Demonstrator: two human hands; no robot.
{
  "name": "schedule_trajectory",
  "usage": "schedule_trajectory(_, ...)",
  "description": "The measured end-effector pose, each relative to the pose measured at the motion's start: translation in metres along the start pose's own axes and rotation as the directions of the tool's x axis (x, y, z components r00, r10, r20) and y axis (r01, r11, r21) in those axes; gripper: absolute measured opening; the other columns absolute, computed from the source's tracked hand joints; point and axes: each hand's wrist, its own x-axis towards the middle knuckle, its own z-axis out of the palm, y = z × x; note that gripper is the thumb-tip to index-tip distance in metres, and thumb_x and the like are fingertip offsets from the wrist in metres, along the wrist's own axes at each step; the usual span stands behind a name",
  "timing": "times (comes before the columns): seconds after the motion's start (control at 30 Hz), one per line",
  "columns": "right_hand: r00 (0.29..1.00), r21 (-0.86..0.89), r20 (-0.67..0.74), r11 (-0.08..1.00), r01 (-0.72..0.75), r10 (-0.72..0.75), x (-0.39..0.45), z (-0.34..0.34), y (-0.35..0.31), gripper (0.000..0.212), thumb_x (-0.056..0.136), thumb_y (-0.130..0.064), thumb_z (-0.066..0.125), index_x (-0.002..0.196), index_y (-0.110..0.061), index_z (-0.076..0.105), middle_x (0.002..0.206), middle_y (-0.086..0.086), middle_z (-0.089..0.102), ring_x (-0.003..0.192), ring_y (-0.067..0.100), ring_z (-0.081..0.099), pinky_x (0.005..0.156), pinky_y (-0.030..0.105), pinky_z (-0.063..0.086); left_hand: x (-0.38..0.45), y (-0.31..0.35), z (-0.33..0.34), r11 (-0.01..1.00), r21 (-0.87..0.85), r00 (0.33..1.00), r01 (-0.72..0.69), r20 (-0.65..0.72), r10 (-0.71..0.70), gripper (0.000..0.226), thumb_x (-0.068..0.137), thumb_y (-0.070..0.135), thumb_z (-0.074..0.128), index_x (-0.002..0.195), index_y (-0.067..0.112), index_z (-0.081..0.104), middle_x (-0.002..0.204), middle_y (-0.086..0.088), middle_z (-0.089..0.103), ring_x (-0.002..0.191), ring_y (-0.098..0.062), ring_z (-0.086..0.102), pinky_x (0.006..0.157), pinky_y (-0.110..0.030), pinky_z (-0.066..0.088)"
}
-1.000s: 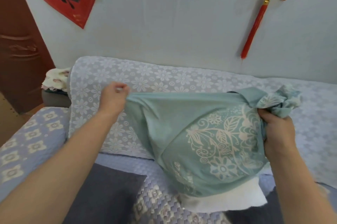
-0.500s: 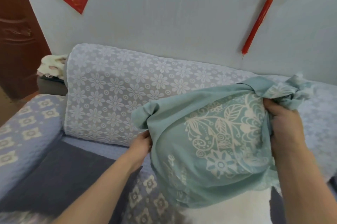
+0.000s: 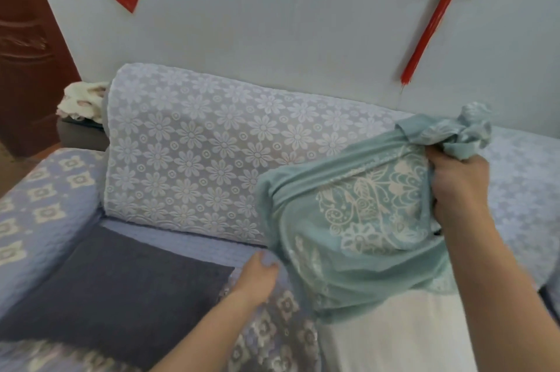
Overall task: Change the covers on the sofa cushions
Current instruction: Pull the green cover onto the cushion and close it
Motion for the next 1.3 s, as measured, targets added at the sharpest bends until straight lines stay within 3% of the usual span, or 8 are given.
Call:
schedule_trajectory(0.17, 0.998, 0.058, 0.016, 0.996, 0.067, -0.068, 0.01, -0.053, -0.016, 0.027, 0.09, -0.026, 0.074, 0.114, -0.014, 0.072, 0.111, -0.002, 0.075, 0.105, 0.016, 0.071, 0.091, 0.041, 0.058, -0.05, 0.085, -0.007, 0.8, -0.599, 0.913, 0.031, 0.343, 0.221, 0.035, 0.096, 0.041, 0.061, 0.129, 0.029, 0.057, 0.135, -0.002, 0.059, 0.122, -0.021, 0.06, 0.1, -0.047, 0.054)
schedule_trajectory(0.37, 0.894, -0.375, 0.444, 0.895, 0.242, -0.056, -0.052, -0.027, -0.018, 0.033, 0.092, -0.002, 0.066, 0.085, -0.034, 0.061, 0.078, -0.031, 0.062, 0.071, -0.019, 0.058, 0.074, 0.009, 0.047, -0.054, 0.147, -0.051, 0.81, -0.571, 0.806, 0.135, 0.538, 0.245, 0.07, 0.093, 0.065, 0.05, 0.141, 0.015, 0.052, 0.139, -0.019, 0.059, 0.125, -0.04, 0.061, 0.102, -0.064, 0.048)
schedule_trajectory(0.6, 0.495, -0.147, 0.853, 0.834, 0.533, -0.166, -0.23, 0.128, 0.156, 0.021, 0.094, -0.02, 0.067, 0.115, -0.017, 0.07, 0.127, -0.007, 0.063, 0.13, 0.012, 0.05, 0.113, 0.021, 0.031, 0.008, 0.001, -0.136, 0.829, -0.404, 0.877, 0.386, 0.44, -0.194, 0.054, 0.097, 0.044, 0.058, 0.135, 0.005, 0.063, 0.125, -0.017, 0.067, 0.107, -0.031, 0.065, 0.095, -0.044, 0.053)
schedule_trajectory(0.8, 0.001, -0.276, 0.929, 0.692, 0.667, 0.37, -0.39, 0.185, 0.364, 0.043, 0.071, -0.048, 0.073, 0.112, -0.035, 0.073, 0.138, -0.006, 0.059, 0.132, 0.03, 0.046, 0.097, 0.042, 0.054, 0.039, -0.197, -0.174, 0.794, -0.248, 0.83, 0.555, 0.213, -0.515, 0.05, 0.09, 0.039, 0.073, 0.132, 0.016, 0.06, 0.111, -0.006, 0.076, 0.098, -0.024, 0.074, 0.085, -0.042, 0.06)
schedule_trajectory(0.93, -0.345, -0.175, 0.832, 0.796, 0.58, 0.434, -0.423, 0.192, 0.393, 0.058, 0.084, -0.051, 0.04, 0.13, -0.023, 0.06, 0.143, 0.007, 0.054, 0.139, 0.03, 0.044, 0.121, 0.047, 0.025, 0.06, -0.286, -0.18, 0.85, -0.023, 0.849, 0.527, -0.026, -0.527, 0.115, 0.064, 0.068, 0.084, 0.155, 0.024, 0.03, 0.142, 0.001, 0.058, 0.124, -0.02, 0.061, 0.107, -0.041, 0.048)
schedule_trajectory(1.03, -0.202, -0.393, 0.871, 0.882, 0.26, 0.447, -0.407, 0.194, 0.366, 0.038, 0.087, -0.047, 0.054, 0.115, -0.025, 0.068, 0.129, 0.001, 0.061, 0.124, 0.016, 0.053, 0.112, 0.034, 0.039, 0.058, -0.283, -0.169, 0.894, 0.245, 0.922, 0.376, -0.195, -0.334, 0.106, 0.081, 0.06, 0.073, 0.16, 0.025, 0.012, 0.159, -0.005, 0.022, 0.145, -0.026, 0.031, 0.119, -0.039, 0.029)
schedule_trajectory(1.1, 0.131, -0.497, 0.864, 0.865, 0.064, 0.487, -0.381, 0.198, 0.358, 0.017, 0.087, -0.039, 0.06, 0.101, -0.033, 0.067, 0.104, -0.009, 0.066, 0.095, 0.005, 0.061, 0.09, 0.028, 0.049, 0.062, -0.276, -0.165, 0.921, 0.277, 0.939, 0.273, -0.284, -0.193, 0.09, 0.086, 0.058, 0.07, 0.155, 0.027, 0.022, 0.15, -0.002, 0.027, 0.136, -0.024, 0.039, 0.113, -0.038, 0.035)
schedule_trajectory(1.3, 0.679, -0.746, 0.545, 0.655, 0.124, 0.492, -0.264, 0.225, 0.379, 0.02, 0.091, -0.021, 0.069, 0.11, -0.015, 0.07, 0.099, -0.001, 0.06, 0.093, 0.022, 0.063, 0.088, 0.036, 0.049, 0.101, -0.291, -0.201, 0.92, 0.17, 0.889, 0.353, -0.368, -0.273, 0.025, 0.101, 0.032, 0.055, 0.118, 0.014, 0.058, 0.11, -0.006, 0.065, 0.1, -0.027, 0.062, 0.086, -0.037, 0.049)
